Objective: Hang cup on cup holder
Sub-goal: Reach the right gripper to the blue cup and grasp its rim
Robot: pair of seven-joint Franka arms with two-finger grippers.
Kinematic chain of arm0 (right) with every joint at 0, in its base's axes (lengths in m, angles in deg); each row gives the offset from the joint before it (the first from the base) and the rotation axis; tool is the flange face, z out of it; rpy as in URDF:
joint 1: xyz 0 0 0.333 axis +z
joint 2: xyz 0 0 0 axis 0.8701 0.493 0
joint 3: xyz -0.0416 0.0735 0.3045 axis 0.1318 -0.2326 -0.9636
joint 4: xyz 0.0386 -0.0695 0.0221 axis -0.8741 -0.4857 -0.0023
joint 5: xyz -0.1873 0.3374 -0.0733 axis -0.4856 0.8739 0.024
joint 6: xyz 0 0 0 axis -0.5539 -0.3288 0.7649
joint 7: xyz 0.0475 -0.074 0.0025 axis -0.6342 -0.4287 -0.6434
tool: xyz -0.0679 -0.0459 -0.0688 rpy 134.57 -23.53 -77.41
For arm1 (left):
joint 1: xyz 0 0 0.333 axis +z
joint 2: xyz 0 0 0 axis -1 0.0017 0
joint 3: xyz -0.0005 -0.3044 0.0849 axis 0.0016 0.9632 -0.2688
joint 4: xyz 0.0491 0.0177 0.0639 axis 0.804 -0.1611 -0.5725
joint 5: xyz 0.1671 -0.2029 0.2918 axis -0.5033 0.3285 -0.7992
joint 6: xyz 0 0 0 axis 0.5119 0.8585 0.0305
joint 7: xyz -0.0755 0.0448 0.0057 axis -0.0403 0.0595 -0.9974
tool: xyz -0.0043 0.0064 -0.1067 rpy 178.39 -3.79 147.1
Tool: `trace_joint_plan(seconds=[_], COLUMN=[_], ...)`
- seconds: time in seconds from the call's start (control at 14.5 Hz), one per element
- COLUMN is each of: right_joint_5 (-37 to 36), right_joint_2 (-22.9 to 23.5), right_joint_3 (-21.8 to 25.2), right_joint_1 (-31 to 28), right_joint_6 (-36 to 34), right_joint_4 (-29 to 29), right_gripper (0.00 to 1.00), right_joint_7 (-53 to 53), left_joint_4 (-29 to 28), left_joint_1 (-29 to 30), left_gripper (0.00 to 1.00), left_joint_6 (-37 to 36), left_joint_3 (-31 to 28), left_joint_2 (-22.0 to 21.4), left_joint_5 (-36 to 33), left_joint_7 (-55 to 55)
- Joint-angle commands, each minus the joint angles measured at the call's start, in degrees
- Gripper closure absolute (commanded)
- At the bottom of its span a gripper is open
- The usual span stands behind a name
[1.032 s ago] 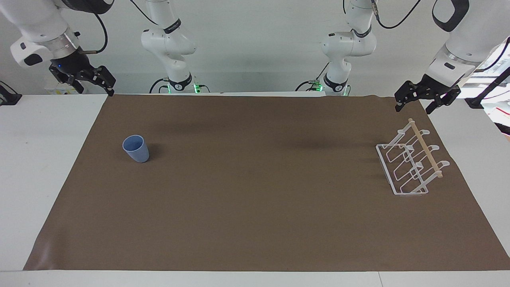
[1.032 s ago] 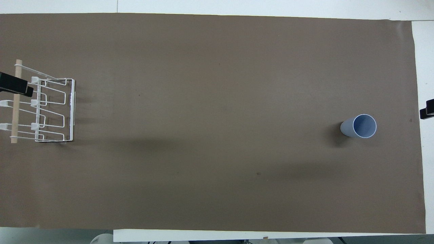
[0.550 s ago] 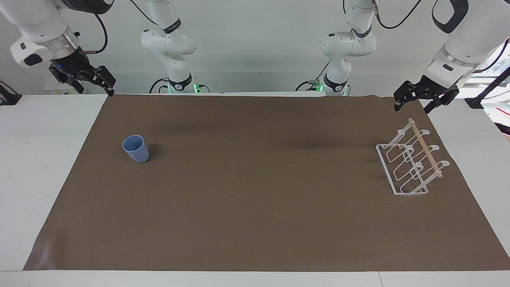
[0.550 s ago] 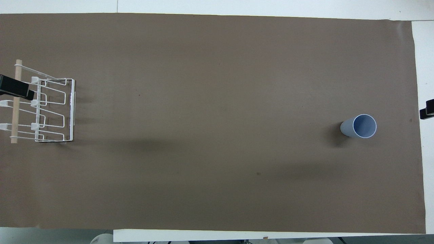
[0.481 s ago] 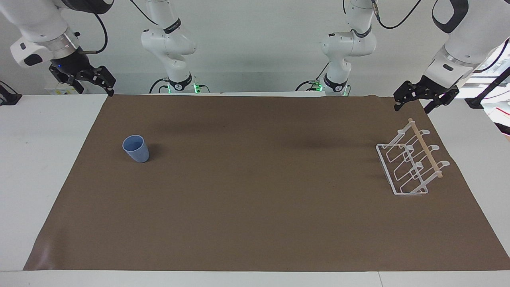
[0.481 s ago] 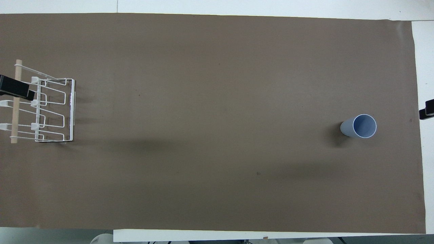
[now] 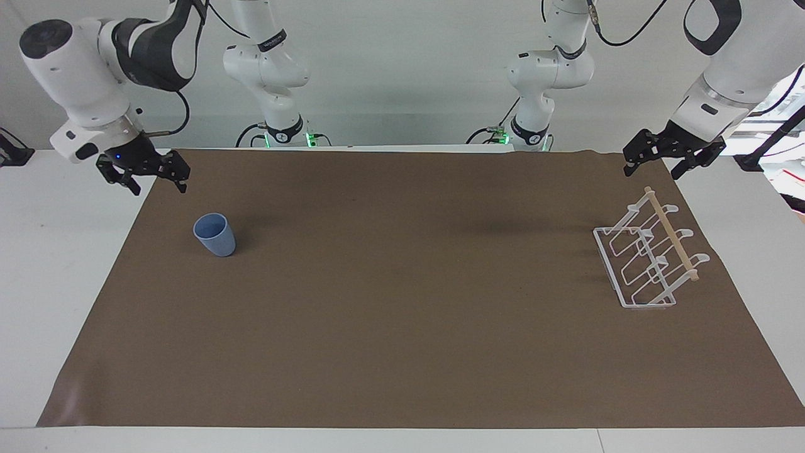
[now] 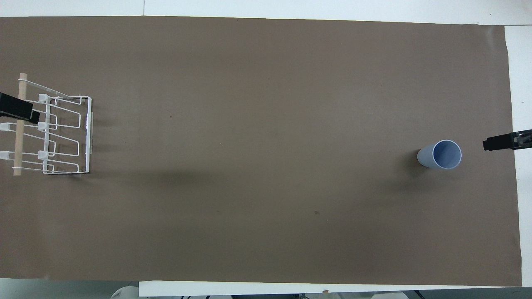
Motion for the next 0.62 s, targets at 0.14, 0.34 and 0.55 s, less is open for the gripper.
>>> trace_joint_plan(seconds=[0.14, 0.34, 0.55], right_joint_5=[1.43, 1.52, 1.52], right_joint_2=[3.86, 4.83, 5.27], right_joint_3=[-0.50, -0.50, -0.59], right_joint_1=[-1.31, -0.96, -0.34], right_joint_6=[5.80, 12.37, 13.27], right_joint_4=[-5.54, -9.50, -11.00], right_gripper=[0.06, 0.13, 0.23], right_joint_7=[-5.04, -5.68, -5.76], left_joint_4=[-1.23, -1.23, -1.23], left_joint_1=[0.80, 0.80, 0.80], left_gripper=[0.00, 0.00, 0.00], left_joint_6=[-0.33, -0.33, -0.33], left_joint_3=[0.57, 0.57, 0.57], left_joint_2=[-1.25, -1.25, -1.25], left_joint_5=[-1.03, -1.03, -1.03], left_joint_7=[0.40, 0.40, 0.40])
